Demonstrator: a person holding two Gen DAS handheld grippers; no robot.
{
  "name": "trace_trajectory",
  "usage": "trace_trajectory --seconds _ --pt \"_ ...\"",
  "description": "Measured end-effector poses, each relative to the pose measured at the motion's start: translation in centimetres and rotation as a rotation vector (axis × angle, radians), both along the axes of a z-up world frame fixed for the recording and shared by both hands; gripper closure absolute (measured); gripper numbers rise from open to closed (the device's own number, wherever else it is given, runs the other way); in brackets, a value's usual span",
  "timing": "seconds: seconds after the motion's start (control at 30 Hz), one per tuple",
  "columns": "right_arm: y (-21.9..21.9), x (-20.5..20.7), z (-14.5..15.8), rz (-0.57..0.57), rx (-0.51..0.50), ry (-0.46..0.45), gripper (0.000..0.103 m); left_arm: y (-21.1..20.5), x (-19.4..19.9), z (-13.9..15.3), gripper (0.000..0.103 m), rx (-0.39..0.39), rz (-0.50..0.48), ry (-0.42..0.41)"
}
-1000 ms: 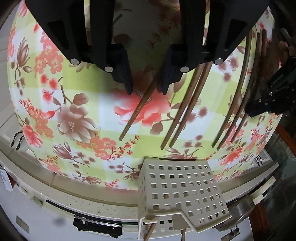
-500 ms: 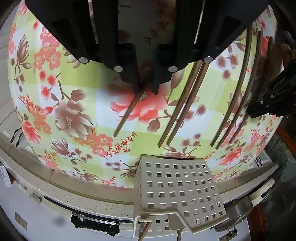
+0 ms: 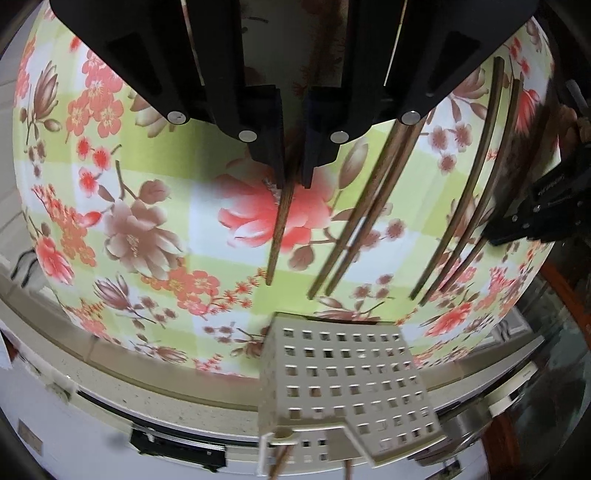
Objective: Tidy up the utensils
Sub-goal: 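Grasp a brown chopstick with the left tool while the right tool grasps another, then lift the held chopsticks upright with both tools toward the basket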
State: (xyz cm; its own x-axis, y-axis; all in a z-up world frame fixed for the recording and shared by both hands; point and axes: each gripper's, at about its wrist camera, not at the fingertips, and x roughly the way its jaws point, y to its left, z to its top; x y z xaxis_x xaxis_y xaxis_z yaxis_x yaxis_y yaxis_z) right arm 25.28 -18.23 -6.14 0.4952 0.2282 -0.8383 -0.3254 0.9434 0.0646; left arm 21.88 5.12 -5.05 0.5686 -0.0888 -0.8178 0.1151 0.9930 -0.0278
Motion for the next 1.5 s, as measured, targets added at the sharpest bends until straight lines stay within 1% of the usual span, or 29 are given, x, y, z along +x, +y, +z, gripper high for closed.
trace_trajectory --seconds 0.1,0.23,0.3,0.37,0.53,0.6,0.63,0.73,0.9,1.07,1.23,1.5 --pt "-0.1 0.2 0.0 -0.025 -0.027 0.001 0.094 -0.1 0.1 0.0 0.095 -0.001 0.004 0.004" --pt "-0.2 0.4 0.0 -0.035 -0.031 0.0 0.093 -0.1 0.3 0.0 0.095 0.002 0.01 0.006" --pt "-0.2 0.5 -0.1 -0.039 -0.03 0.001 0.091 -0.3 0.3 0.0 0.095 0.008 0.01 0.006" --pt "0.0 0.6 -0.1 -0.038 -0.03 -0.001 0.082 -0.3 0.4 0.0 0.095 0.013 0.011 0.005" --pt "0.2 0.7 -0.2 -0.035 -0.034 -0.02 0.081 -0.6 0.5 -0.1 0.097 0.047 0.003 0.0" --pt "0.1 0.8 -0.2 -0.037 -0.027 -0.024 0.083 -0.6 0.4 -0.1 0.097 0.043 0.004 0.001" --pt "0.1 0.8 -0.2 -0.04 -0.028 -0.026 0.093 -0.6 0.4 -0.1 0.097 0.035 0.008 0.003" --pt "-0.3 0.7 0.0 -0.04 0.01 -0.018 0.096 -0.5 0.2 0.2 0.097 0.03 0.01 -0.003" --pt "-0.8 0.0 1.1 -0.049 0.021 -0.044 0.096 -0.1 -0.5 1.6 0.097 0.014 0.016 -0.038" --pt "-1.0 -1.0 3.3 -0.048 0.042 -0.088 0.096 0.3 -1.4 3.6 0.097 -0.046 0.021 -0.09" --pt "-1.3 -2.0 5.4 -0.042 0.062 -0.124 0.096 0.3 -2.5 6.1 0.097 -0.076 0.02 -0.153" --pt "-2.1 -3.9 8.4 -0.04 0.094 -0.177 0.096 0.3 -3.9 8.8 0.097 -0.079 0.019 -0.22"
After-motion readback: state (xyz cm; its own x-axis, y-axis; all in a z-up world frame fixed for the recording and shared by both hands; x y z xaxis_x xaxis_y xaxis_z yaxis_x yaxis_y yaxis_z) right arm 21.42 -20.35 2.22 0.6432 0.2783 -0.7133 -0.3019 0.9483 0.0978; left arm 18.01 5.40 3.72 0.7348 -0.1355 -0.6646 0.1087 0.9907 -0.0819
